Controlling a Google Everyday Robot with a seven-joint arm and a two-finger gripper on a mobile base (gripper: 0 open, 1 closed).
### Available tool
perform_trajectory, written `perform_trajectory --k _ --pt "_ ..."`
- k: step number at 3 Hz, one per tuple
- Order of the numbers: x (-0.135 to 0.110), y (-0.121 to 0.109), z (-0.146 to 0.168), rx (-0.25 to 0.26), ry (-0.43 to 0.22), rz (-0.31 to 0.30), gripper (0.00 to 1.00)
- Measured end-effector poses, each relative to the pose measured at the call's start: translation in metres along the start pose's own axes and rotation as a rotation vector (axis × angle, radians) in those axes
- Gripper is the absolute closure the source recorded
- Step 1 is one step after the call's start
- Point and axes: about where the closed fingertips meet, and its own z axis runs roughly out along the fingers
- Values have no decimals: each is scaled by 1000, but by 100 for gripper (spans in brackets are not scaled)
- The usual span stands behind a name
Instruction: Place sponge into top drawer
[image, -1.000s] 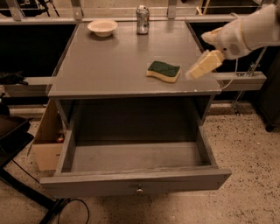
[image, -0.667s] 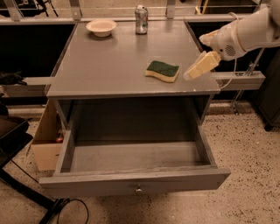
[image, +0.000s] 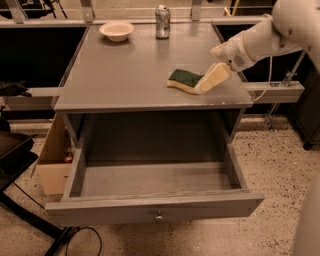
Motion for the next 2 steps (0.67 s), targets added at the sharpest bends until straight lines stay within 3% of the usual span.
perform_trajectory --k 1,2 --pt "5 -18 42 -46 27 5 0" --pt "16 -28 65 -63 54 25 19"
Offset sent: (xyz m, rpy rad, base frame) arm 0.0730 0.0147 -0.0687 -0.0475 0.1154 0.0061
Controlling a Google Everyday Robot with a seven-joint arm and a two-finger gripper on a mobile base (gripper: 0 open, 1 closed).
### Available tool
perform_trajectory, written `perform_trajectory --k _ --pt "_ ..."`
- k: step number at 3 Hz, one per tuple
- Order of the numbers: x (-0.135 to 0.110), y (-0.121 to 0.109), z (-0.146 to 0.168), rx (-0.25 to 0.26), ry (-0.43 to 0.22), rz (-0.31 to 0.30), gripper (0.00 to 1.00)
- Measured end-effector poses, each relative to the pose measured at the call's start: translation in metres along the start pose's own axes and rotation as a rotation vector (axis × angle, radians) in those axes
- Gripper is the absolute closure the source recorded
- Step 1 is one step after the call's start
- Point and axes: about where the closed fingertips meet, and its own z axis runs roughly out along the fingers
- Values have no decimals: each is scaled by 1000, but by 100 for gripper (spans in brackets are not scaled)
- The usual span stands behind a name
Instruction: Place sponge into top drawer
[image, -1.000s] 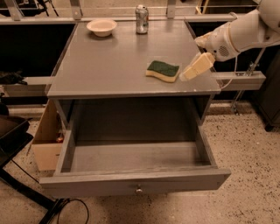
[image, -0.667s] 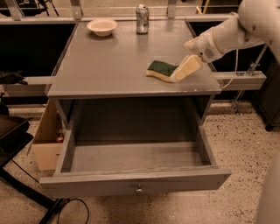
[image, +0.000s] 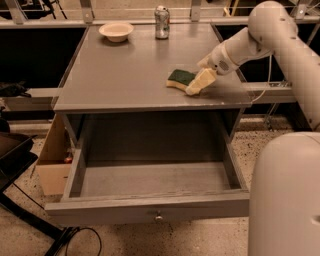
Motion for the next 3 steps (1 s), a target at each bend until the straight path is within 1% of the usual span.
perform_trajectory --k 1,2,3 --pt "0 1 1 19 9 2 43" --pt "1 5 4 7 16 5 66" --pt "0 5 2 7 18 4 89"
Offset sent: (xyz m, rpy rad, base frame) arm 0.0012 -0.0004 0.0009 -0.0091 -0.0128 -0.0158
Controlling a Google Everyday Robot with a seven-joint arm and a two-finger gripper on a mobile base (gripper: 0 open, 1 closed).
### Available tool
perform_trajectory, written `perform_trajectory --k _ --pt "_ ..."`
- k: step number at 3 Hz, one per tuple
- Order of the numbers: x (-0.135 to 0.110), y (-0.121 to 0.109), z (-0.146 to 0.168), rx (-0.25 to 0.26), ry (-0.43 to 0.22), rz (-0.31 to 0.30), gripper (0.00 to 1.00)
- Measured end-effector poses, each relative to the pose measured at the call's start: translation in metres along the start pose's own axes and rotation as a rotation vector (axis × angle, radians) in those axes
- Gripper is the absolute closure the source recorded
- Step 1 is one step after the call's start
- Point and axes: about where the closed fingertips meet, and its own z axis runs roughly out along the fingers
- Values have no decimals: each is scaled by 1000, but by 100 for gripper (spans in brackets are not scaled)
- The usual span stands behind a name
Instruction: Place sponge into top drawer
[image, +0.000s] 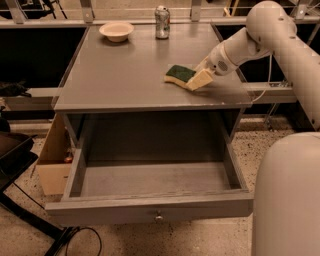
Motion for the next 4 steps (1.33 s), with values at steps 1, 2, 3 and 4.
perform_trajectory --k 1,2,3,4 --pt "-5 15 -32 29 84 -73 100" --pt "-19 45 -88 84 128 -137 100" --pt "-13 89 -122 98 169 -203 100" --pt "23 119 -122 65 183 -240 100"
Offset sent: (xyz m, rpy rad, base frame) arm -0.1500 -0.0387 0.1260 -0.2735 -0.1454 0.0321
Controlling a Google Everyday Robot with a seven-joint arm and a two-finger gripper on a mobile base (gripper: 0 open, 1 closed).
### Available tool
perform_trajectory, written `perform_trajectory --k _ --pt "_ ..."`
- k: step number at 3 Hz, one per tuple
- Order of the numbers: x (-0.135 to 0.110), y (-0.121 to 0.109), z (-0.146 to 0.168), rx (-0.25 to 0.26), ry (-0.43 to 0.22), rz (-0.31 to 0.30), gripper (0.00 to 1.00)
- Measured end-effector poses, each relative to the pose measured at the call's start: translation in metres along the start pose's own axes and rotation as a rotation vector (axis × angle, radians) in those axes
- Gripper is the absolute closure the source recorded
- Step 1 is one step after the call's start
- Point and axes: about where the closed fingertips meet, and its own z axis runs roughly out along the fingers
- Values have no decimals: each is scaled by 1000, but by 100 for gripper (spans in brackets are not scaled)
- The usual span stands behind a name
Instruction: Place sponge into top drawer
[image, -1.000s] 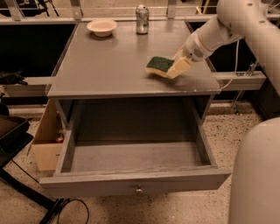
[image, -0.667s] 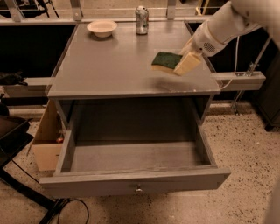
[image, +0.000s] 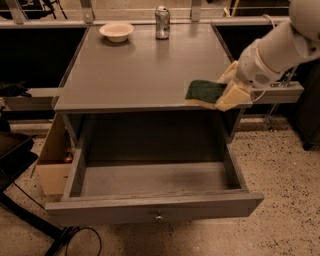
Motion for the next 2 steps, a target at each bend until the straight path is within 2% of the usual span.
perform_trajectory --k 1,2 --pt "31 34 27 -56 -1 -3 100" --pt "85 73 99 -70 34 79 100"
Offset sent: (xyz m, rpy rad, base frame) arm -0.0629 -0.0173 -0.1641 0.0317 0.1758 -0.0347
